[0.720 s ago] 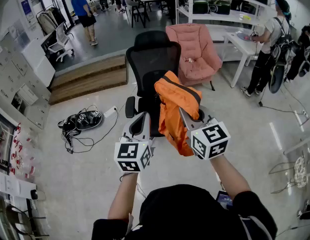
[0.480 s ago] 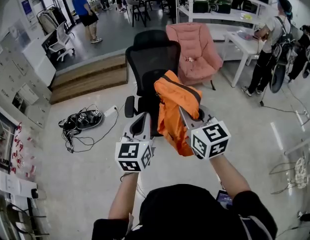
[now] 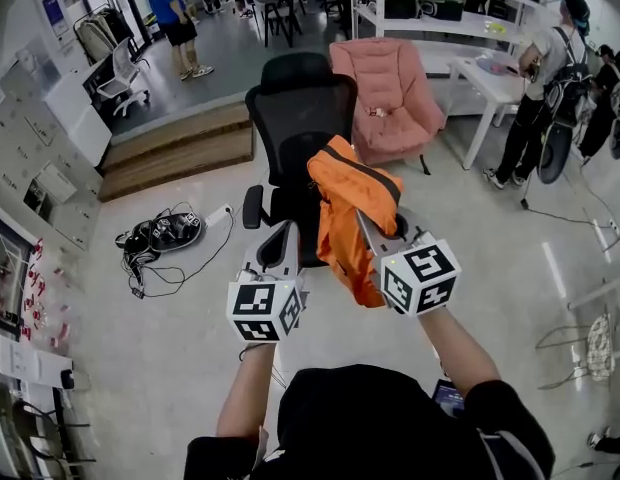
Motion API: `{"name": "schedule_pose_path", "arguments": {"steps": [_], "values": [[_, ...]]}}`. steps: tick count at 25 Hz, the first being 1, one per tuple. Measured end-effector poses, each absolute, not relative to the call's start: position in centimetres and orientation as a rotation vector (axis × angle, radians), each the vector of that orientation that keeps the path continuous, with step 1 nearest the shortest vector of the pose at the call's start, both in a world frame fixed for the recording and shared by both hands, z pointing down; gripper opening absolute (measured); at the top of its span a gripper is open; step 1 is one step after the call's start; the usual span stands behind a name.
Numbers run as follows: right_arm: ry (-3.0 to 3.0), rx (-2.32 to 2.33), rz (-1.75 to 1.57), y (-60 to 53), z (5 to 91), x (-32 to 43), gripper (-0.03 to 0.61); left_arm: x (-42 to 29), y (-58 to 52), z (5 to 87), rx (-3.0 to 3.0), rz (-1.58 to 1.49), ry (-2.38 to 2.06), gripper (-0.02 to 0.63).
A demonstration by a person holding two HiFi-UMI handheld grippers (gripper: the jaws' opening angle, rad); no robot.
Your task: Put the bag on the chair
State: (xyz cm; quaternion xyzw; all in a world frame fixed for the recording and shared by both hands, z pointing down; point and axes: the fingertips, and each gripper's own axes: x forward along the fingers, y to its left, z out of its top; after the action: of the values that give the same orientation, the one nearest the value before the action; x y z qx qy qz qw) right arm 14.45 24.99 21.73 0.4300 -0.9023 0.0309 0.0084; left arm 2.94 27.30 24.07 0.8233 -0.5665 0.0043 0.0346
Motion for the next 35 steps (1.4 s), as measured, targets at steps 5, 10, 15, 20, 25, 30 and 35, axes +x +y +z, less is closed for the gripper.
{"name": "schedule_pose_path", "arguments": {"steps": [5, 10, 15, 20, 25, 30, 35], "values": [[-2.813, 1.340, 0.118, 24.7, 22.4, 15.7, 0.012, 4.0, 27.4, 24.4, 2.517, 0.020, -1.746, 0.009], [-2.803, 1.345, 0.148, 24.1, 23.3, 16.2, 0.012, 4.3, 26.9, 24.8, 2.512, 0.033, -1.742, 0.009], [-2.804, 1.350, 0.162, 23.2, 23.6, 16.2, 0.012, 4.3, 26.1, 24.9, 2.506, 0.000, -1.706, 0.009], [-2.798, 1.346, 0.164, 21.5, 24.1, 15.4, 0.012, 3.6, 24.2, 25.4, 2.504, 0.000, -1.702, 0.009], [-2.787, 1.348, 0.164, 18.5, 24.5, 14.4, 0.012, 2.5, 21.0, 26.3, 2.485, -0.017, -1.695, 0.009], [-2.772, 1.344, 0.170, 14.3, 24.9, 12.4, 0.012, 0.5, 16.4, 26.8, 2.473, -0.018, -1.684, 0.009], [-2.760, 1.351, 0.177, 9.5, 25.4, 10.6, 0.012, -1.3, 11.5, 27.0, 2.481, -0.022, -1.671, 0.009]]}}
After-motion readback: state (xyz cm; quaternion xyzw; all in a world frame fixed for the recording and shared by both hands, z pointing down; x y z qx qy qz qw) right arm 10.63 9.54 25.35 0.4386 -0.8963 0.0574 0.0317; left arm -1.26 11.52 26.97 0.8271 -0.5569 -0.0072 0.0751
